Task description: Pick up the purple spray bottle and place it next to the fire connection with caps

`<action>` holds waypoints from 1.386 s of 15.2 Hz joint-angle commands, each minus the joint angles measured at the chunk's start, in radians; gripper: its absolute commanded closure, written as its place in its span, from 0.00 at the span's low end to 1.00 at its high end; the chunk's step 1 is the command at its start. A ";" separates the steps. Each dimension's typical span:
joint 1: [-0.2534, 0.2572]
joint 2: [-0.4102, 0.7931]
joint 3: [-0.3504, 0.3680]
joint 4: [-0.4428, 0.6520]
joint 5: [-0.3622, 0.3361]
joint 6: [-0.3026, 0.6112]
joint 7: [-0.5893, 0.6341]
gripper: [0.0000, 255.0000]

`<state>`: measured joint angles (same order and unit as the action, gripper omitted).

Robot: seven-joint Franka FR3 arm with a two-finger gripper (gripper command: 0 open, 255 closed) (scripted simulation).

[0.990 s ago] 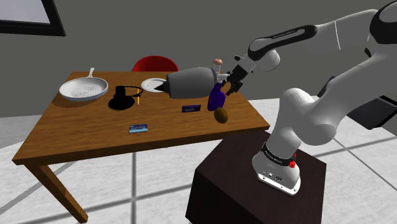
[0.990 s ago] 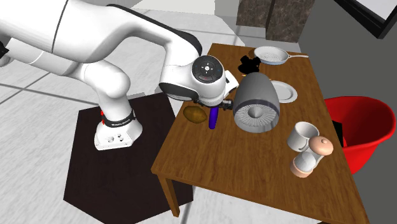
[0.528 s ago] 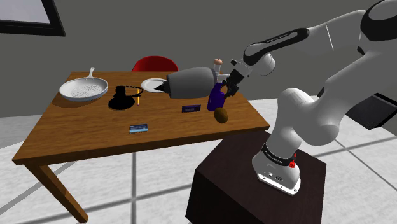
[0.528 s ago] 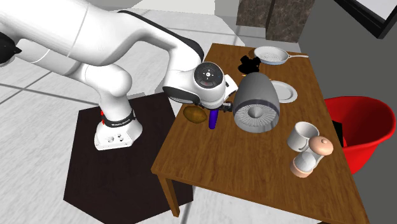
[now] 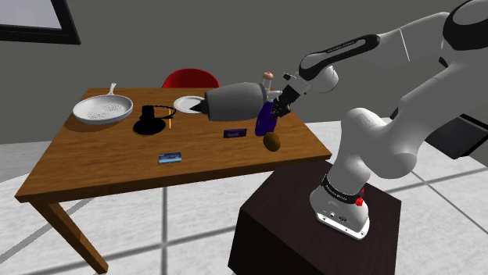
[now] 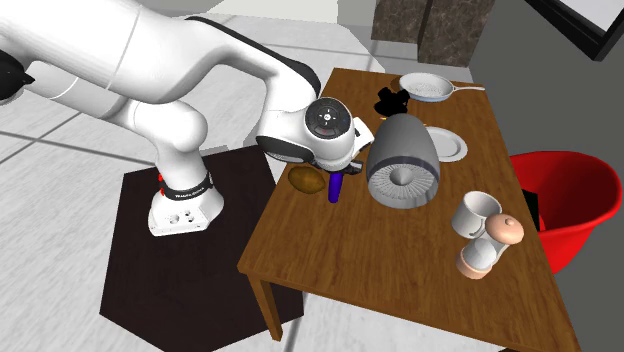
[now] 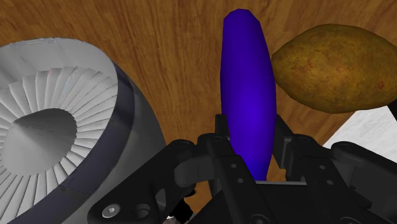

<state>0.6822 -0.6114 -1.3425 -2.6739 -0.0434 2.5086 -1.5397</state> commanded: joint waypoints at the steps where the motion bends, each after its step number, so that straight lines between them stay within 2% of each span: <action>1: 0.000 0.000 0.000 0.000 0.000 0.000 0.000 1.00; 7: 0.001 0.000 0.000 0.000 0.000 0.000 0.000 1.00; 14: -0.104 -0.042 0.132 0.025 -0.013 -0.098 0.059 1.00; 21: -0.173 -0.086 0.235 0.061 -0.021 -0.194 0.114 1.00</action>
<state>0.5182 -0.6907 -1.1228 -2.6178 -0.0635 2.3283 -1.4349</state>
